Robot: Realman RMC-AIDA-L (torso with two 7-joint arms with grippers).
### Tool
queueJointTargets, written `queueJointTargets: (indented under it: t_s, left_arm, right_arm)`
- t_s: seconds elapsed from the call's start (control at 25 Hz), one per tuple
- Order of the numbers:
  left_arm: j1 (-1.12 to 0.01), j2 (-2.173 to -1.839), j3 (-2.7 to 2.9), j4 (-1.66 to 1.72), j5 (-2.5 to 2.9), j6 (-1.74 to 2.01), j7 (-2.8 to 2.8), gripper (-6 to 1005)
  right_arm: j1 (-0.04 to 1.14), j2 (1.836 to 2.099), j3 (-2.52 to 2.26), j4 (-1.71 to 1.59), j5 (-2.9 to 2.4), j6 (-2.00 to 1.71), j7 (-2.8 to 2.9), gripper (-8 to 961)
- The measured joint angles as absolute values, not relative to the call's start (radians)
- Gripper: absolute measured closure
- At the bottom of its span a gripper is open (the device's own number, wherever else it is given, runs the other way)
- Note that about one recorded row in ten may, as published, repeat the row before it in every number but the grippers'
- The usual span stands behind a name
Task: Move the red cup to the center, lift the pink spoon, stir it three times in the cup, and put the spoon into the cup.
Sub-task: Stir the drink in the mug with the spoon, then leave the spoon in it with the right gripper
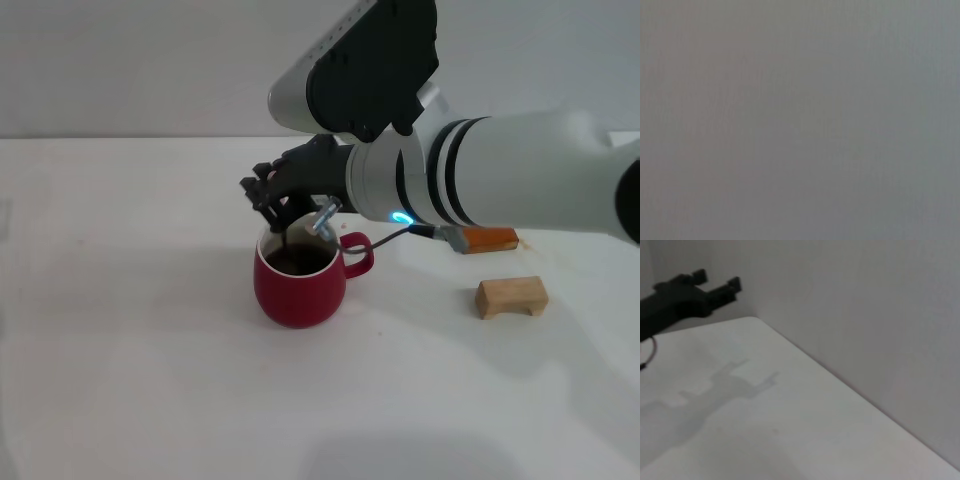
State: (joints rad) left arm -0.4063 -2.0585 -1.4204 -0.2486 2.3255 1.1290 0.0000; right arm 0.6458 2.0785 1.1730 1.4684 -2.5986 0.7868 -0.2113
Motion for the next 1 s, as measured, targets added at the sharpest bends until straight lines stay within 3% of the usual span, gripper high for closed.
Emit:
queueJointTargets:
  t_s: [1.0]
  left_arm:
    - [-0.407,-2.058,-1.420,-0.246,2.326,1.129,0.000,170]
  right_arm:
    - [0.661,2.078,1.212,1.462,-2.496,0.870,-0.265,804]
